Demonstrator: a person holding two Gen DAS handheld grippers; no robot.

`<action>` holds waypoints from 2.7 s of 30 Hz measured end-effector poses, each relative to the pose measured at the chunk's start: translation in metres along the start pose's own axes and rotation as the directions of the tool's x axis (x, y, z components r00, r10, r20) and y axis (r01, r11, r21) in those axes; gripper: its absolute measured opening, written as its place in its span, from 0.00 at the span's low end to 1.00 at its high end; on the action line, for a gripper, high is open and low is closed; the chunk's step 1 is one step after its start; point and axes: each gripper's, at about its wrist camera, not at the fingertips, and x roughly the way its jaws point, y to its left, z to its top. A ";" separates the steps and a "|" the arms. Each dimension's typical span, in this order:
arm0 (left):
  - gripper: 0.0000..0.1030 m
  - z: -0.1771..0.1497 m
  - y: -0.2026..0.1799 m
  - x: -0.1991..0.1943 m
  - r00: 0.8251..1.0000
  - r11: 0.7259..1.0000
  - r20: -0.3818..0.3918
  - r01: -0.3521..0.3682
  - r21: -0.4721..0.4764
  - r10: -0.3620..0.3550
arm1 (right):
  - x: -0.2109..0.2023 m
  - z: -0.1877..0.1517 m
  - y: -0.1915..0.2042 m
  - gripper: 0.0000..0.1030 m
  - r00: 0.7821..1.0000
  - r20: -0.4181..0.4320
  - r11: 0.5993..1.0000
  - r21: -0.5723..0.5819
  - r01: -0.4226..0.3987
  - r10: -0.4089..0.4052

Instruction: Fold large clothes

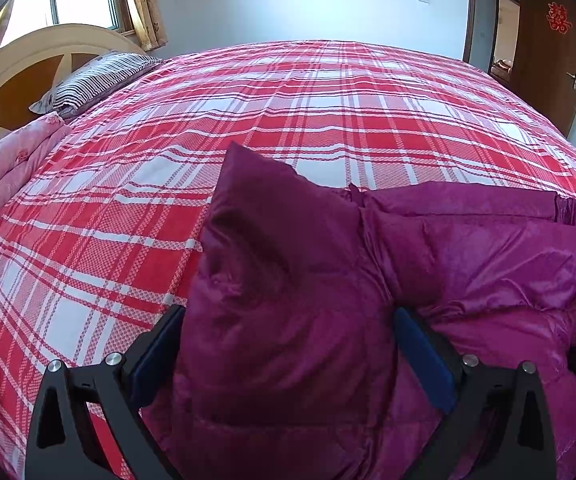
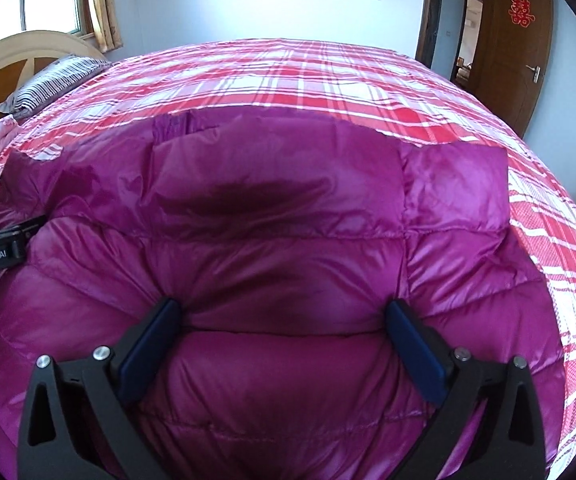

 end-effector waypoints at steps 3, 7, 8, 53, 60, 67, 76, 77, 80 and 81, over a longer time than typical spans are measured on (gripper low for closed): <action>0.99 0.000 0.000 0.000 1.000 1.000 -0.001 0.001 0.000 -0.001 | 0.000 0.000 0.001 1.00 1.000 0.000 1.000 -0.008 0.004 -0.004; 0.99 0.000 0.000 0.000 1.000 1.000 -0.009 0.002 0.002 -0.002 | 0.001 0.001 0.005 1.00 1.000 0.002 1.000 -0.015 0.017 -0.017; 0.99 0.000 0.000 0.000 1.000 1.000 -0.012 0.006 0.001 -0.006 | 0.002 0.002 0.006 1.00 1.000 0.002 1.000 -0.015 0.018 -0.018; 0.16 -0.084 0.115 -0.090 0.692 0.657 0.106 0.715 -0.238 -0.714 | -0.088 -0.036 -0.003 1.00 0.980 0.135 0.988 -0.057 -0.143 0.149; 0.15 -0.077 0.112 -0.125 0.613 0.564 0.167 0.782 -0.265 -0.772 | -0.055 -0.053 0.010 1.00 0.993 0.024 0.985 -0.132 -0.113 0.117; 0.14 -0.036 0.058 -0.179 0.565 0.531 0.172 0.822 -0.205 -0.807 | -0.050 -0.048 0.000 1.00 0.983 -0.043 0.969 -0.162 -0.185 0.180; 0.15 0.004 -0.067 -0.215 0.617 0.613 0.103 0.787 -0.068 -0.780 | -0.063 -0.047 -0.028 1.00 0.959 -0.042 0.945 -0.167 -0.283 0.280; 0.15 0.005 -0.085 -0.219 0.633 0.634 0.111 0.773 -0.025 -0.766 | -0.069 -0.049 -0.038 1.00 0.954 -0.029 0.944 -0.140 -0.299 0.298; 0.15 -0.003 -0.135 -0.223 0.692 0.705 0.139 0.698 0.122 -0.709 | -0.094 -0.055 -0.088 1.00 0.917 0.047 0.918 -0.014 -0.396 0.396; 0.15 -0.008 -0.147 -0.222 0.705 0.721 0.151 0.673 0.166 -0.693 | -0.099 -0.055 -0.105 1.00 0.906 0.072 0.907 0.026 -0.420 0.417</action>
